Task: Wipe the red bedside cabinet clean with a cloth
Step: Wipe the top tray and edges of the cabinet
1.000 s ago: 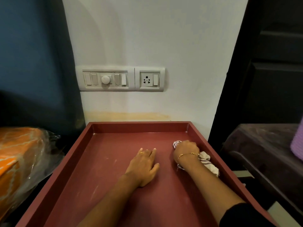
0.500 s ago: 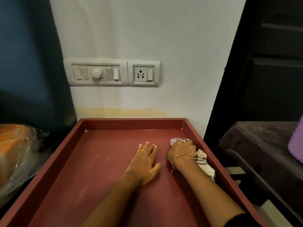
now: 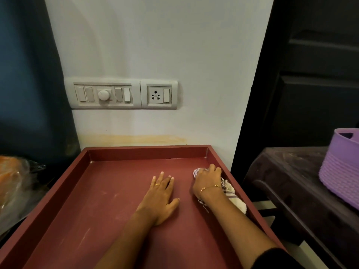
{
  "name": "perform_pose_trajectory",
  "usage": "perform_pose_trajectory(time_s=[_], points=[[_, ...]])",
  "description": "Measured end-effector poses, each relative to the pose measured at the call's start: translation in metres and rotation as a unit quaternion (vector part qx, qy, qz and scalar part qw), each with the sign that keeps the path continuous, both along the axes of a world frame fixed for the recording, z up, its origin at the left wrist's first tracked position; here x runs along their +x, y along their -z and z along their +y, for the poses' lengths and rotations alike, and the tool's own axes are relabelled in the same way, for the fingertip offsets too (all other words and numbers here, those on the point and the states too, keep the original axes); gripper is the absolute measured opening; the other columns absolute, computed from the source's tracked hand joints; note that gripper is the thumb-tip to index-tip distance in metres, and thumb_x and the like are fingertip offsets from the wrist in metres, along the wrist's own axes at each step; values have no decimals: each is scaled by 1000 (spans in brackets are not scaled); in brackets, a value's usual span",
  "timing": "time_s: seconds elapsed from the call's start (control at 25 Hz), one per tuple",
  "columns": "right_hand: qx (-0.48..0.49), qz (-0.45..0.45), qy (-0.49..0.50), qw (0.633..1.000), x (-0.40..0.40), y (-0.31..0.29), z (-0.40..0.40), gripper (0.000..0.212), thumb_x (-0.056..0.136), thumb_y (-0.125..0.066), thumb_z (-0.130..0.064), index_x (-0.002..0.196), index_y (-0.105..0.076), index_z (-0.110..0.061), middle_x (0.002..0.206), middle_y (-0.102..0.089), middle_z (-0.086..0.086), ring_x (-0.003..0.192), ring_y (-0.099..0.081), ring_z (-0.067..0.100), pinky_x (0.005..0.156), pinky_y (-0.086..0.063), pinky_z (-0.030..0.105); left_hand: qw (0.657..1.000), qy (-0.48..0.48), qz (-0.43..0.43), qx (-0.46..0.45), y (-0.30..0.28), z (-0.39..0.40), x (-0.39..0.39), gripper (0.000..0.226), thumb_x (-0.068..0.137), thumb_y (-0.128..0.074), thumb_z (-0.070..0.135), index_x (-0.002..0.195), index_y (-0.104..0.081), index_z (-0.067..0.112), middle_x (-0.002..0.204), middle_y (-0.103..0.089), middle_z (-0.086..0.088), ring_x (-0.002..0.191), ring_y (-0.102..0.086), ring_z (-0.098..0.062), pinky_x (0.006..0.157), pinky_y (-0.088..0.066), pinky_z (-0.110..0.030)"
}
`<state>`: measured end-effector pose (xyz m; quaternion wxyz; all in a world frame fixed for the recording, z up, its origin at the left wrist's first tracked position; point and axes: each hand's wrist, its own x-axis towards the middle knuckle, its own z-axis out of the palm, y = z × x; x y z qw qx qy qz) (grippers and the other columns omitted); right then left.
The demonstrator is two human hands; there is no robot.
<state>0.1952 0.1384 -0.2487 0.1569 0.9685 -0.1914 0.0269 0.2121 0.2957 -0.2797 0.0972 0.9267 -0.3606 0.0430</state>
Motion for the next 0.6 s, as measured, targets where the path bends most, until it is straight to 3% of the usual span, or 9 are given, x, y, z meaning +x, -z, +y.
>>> perform_pose_trajectory(time_s=[0.12,0.36,0.6], points=[[77,-16,-4,997,-13,-2,-3,45,89,-41,-21,133,-40,-16,127,-55,12,119,-38,32,99,-30,40,1000,0,-4,-4,-1,1,-4,105,57,6,60,149,-4,8,159,-6,-4,146,11,-22,115,14,-32],[97,-48,33,994,-30,4,0,39,89,-40,-19,126,-51,-17,129,-54,13,119,-39,33,99,-34,42,999,-12,11,-40,-1,2,-6,90,71,-4,51,148,-6,5,158,-10,-8,147,6,-21,117,10,-31],[137,-70,-84,985,-44,9,29,42,90,-41,-22,131,-47,-23,132,-50,9,117,-38,33,97,-33,41,997,-6,42,-57,-3,4,-8,79,77,-12,39,148,-5,6,159,-7,-8,147,4,-19,117,9,-28]])
